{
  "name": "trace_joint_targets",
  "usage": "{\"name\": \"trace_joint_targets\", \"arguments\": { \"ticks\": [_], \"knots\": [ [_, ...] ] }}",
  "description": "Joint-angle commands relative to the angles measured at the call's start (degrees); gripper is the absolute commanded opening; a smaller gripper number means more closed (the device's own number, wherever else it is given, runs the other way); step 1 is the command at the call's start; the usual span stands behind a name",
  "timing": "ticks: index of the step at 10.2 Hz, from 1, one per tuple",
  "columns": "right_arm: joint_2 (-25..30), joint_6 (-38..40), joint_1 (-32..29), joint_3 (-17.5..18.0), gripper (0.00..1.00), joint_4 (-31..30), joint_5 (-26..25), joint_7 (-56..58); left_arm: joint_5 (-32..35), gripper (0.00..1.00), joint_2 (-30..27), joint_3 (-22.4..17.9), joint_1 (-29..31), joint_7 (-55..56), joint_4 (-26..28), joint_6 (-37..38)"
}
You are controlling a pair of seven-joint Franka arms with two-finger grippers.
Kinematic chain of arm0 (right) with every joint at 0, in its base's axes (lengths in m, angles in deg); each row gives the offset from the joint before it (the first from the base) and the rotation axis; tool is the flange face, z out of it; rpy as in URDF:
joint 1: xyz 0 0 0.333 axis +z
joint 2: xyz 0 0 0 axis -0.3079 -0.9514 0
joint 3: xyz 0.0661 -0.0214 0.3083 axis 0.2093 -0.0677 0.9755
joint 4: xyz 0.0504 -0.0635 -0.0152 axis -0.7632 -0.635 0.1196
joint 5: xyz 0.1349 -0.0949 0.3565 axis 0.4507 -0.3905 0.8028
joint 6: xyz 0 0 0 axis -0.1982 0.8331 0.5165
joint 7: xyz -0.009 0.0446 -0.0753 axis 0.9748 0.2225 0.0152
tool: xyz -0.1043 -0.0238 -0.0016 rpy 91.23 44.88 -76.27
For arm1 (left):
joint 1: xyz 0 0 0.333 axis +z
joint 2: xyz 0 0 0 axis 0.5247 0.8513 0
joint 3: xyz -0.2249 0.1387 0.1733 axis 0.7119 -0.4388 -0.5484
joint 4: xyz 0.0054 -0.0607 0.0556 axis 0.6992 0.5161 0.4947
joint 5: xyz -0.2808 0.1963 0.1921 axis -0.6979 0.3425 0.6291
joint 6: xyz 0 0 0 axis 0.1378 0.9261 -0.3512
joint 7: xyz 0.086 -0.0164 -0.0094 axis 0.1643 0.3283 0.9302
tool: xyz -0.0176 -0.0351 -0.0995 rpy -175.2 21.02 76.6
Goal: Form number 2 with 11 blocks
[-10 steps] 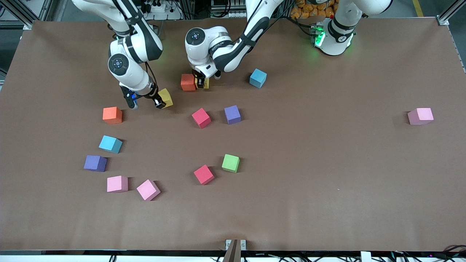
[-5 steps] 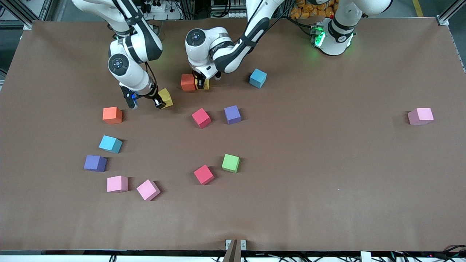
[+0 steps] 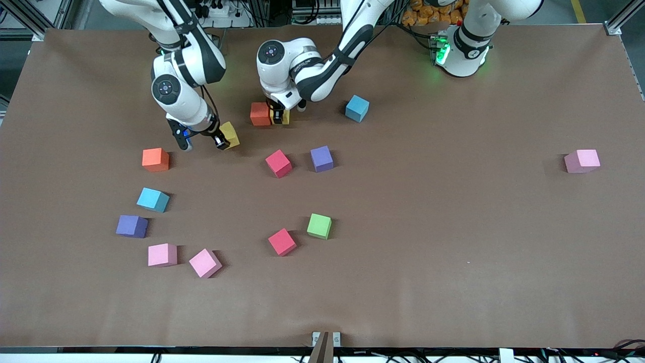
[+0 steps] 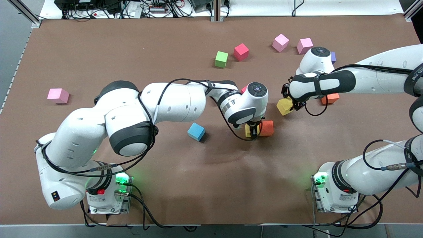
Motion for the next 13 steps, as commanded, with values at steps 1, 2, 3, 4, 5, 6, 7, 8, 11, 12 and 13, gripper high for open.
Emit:
{"name": "trace_joint_targets", "arguments": {
  "ticks": [1, 2, 3, 4, 5, 6, 7, 8, 11, 12, 13],
  "knots": [
    [0.1, 0.4, 0.0, 0.2, 0.00, -0.1, -1.3, 0.3, -0.1, 0.13, 1.5, -0.1, -0.6, 4.8, -1.5, -0.1],
    [0.1, 0.4, 0.0, 0.3, 0.00, -0.1, -1.3, 0.3, -0.1, 0.13, 1.5, -0.1, -0.6, 4.8, -1.5, -0.1],
    [0.0, 0.4, 0.1, 0.3, 0.00, -0.1, -1.3, 0.3, 0.0, 0.13, 1.3, 0.0, -0.6, 4.8, -1.5, -0.1],
    [0.1, 0.4, 0.1, 0.3, 0.00, -0.1, -1.3, 0.2, 0.0, 0.13, 1.3, 0.1, -0.9, 4.8, -1.5, -0.1],
    [0.0, 0.4, 0.1, 0.3, 0.00, -0.1, -1.3, 0.2, 0.2, 0.13, 1.1, 0.1, -0.9, 4.8, -1.5, -0.1],
    [0.0, 0.4, 0.1, 0.3, 0.00, -0.1, -1.3, 0.2, 0.1, 0.13, 1.0, 0.2, -0.9, 4.8, -1.5, -0.1],
    [-0.1, 0.3, 0.1, 0.3, 0.00, -0.1, -1.3, 0.3, 0.0, 0.13, 0.8, 0.2, -0.9, 4.8, -1.5, -0.1],
    [-0.1, 0.3, 0.1, 0.3, 0.00, -0.1, -1.3, 0.3, 0.0, 0.13, 0.6, 0.2, -0.8, 4.7, -1.3, -0.1],
    [-0.1, 0.2, 0.1, 0.3, 0.00, -0.1, -1.3, 0.3, 0.0, 0.13, 0.8, 0.2, -0.9, 4.8, -1.4, -0.1],
    [-0.1, 0.2, 0.1, 0.3, 0.00, -0.1, -1.3, 0.3, 0.0, 0.13, 1.0, 0.2, -0.9, 4.8, -1.4, -0.1],
    [-0.1, 0.2, 0.2, 0.3, 0.00, -0.1, -1.3, 0.3, -0.1, 0.20, 1.1, 0.2, -0.9, 4.8, -1.4, -0.1]
  ]
}}
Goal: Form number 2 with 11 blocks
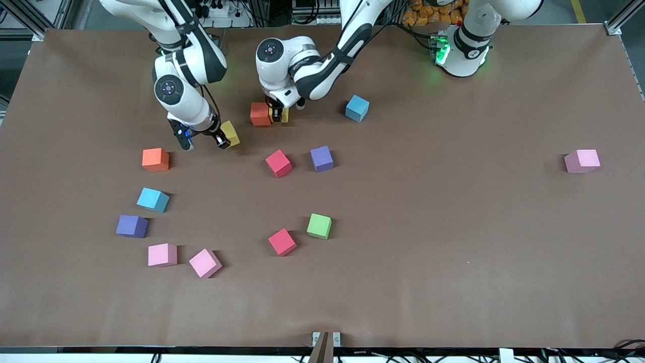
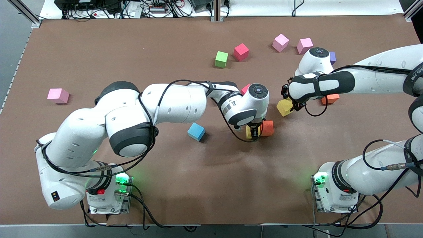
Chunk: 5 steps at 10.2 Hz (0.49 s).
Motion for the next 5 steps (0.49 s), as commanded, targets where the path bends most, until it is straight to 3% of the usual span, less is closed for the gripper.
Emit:
{"name": "trace_joint_targets", "arguments": {
  "ticks": [1, 3, 4, 5],
  "knots": [
    [0.2, -0.2, 0.2, 0.2, 0.00, -0.1, -0.8, 0.0, -0.1, 0.32, 1.1, -0.1, -0.4, 4.8, -1.3, 0.0],
    [-0.2, -0.4, 0.3, 0.3, 0.00, 0.0, -0.8, 0.0, 0.0, 0.52, 1.2, -0.1, -0.5, 4.8, -1.3, 0.0],
    [-0.3, -0.4, 0.3, 0.3, 0.00, 0.0, -0.8, 0.0, 0.0, 0.67, 1.2, -0.1, -0.5, 4.8, -1.3, 0.0],
    [-0.3, -0.4, 0.3, 0.3, 0.00, 0.0, -0.8, 0.0, 0.0, 0.96, 1.3, -0.1, -0.5, 4.8, -1.3, 0.0]
  ]
}}
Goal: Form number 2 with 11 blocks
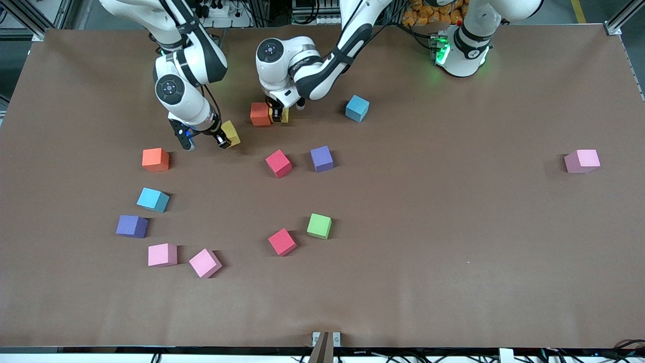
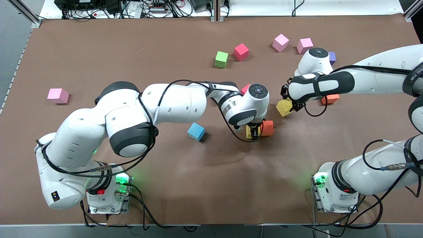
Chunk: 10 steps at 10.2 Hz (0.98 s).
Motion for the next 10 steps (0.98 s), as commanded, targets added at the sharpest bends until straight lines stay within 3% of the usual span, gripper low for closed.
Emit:
{"name": "trace_joint_targets", "arguments": {
  "ticks": [1, 10],
  "knots": [
    [-0.3, -0.5, 0.2, 0.0, 0.00, 0.0, -0.8, -0.2, 0.0, 1.00, 1.2, -0.2, -0.5, 4.8, -1.2, 0.0],
    [-0.4, -0.5, 1.2, 0.0, 0.00, 0.0, -0.8, -0.3, 0.6, 1.00, 0.4, -0.1, -0.2, 4.1, -1.2, 0.0]
  ]
}}
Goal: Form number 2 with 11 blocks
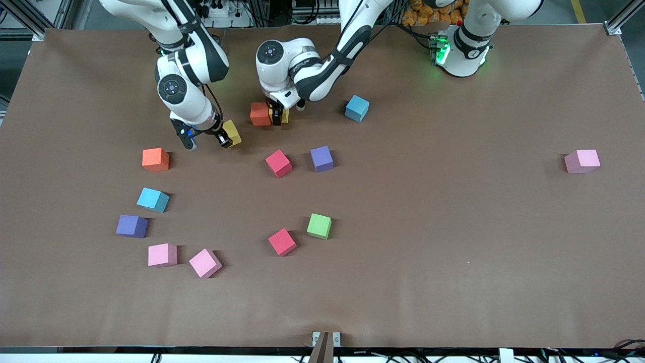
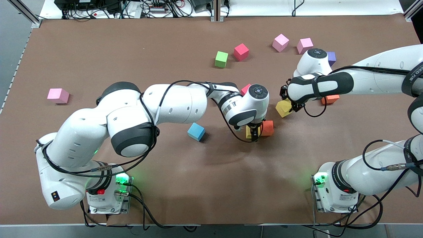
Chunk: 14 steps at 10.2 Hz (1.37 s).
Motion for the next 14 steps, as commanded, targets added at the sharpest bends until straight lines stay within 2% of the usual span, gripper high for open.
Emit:
{"name": "trace_joint_targets", "arguments": {
  "ticks": [1, 4, 6, 9, 10, 12, 14],
  "knots": [
    [-0.2, -0.4, 1.3, -0.1, 0.00, 0.0, -0.7, -0.5, 0.7, 1.00, -0.7, -0.2, -0.1, 4.1, -0.3, 0.2],
    [-0.2, -0.4, 1.7, -0.1, 0.00, -0.1, -0.6, -2.5, 0.7, 1.00, -2.8, 0.0, 0.8, 3.3, -0.3, 3.3],
    [-0.2, -0.4, 2.8, -0.1, 0.00, -0.3, -0.6, -10.1, 0.2, 1.00, -4.8, 0.0, 0.9, 2.1, -0.3, 5.8],
    [-0.1, -0.5, 4.9, -0.1, 0.00, -2.6, -0.5, -11.5, 0.0, 1.00, -8.5, 0.1, 0.9, 1.8, 0.5, 9.1],
    [0.0, -0.5, 5.2, -0.1, 0.00, -3.1, -0.5, -11.5, -0.1, 1.00, -11.1, 0.4, 0.9, 0.1, 2.4, 10.1],
    [0.2, -0.5, 5.2, -0.1, 0.00, -4.5, -0.5, -11.5, -0.2, 1.00, -17.9, 1.0, 1.6, -5.8, 9.5, 10.2],
    [0.3, -2.1, 5.2, -0.1, 0.00, -5.9, -0.1, -13.2, -2.3, 1.00, -21.7, 0.9, 3.1, -15.6, 12.6, 12.8]
  ]
}}
